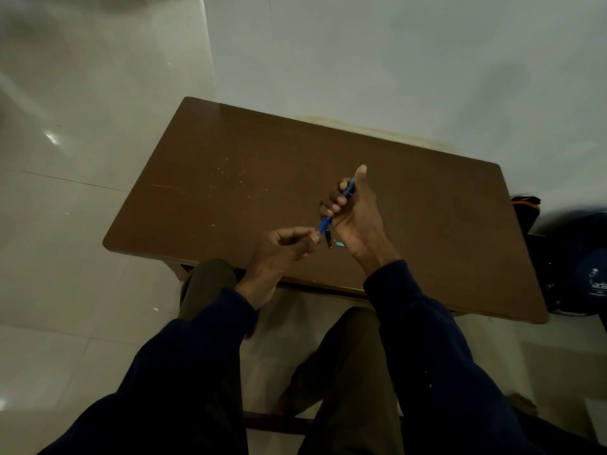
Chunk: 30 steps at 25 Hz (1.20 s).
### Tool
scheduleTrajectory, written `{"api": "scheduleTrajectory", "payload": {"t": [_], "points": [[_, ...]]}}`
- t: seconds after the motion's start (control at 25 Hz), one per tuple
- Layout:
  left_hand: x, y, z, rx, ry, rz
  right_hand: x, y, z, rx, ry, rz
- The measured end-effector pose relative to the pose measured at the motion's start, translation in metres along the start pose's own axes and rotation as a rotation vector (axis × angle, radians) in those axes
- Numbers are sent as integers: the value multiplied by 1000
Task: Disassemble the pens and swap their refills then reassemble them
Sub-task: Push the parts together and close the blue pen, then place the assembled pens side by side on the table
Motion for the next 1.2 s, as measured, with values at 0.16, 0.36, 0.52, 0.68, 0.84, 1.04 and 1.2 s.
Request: {"api": "scheduleTrajectory", "payload": {"t": [0.16,0.36,0.52,0.68,0.84,1.04,1.2], "points": [[3,10,7,211,-108,93,13,5,19,-81,-52,-9],[19,7,11,348,-175,129,28,16,38,-151,-66,37],[45,3,-2,456,-166,131,47,32,53,-187,-80,99],[77,7,-26,476,-78,114,68,61,62,-279,-106,124],[107,16,-46,503,-41,147,85,95,67,-367,-70,141],[137,24,-67,578,4,264,97,136,57,-925,77,369],[158,21,-81,627,2,283,99,153,60,-1122,101,380]]}}
Point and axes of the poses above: each hand's wrist, its own x-axis towards the middle knuckle, its own y-axis out of the back of the hand, z = x × y, the point moved 7 cm from there along x, towards the middle knuckle, and after that the axes turned 4 degrees about x, right-handed, at the moved point
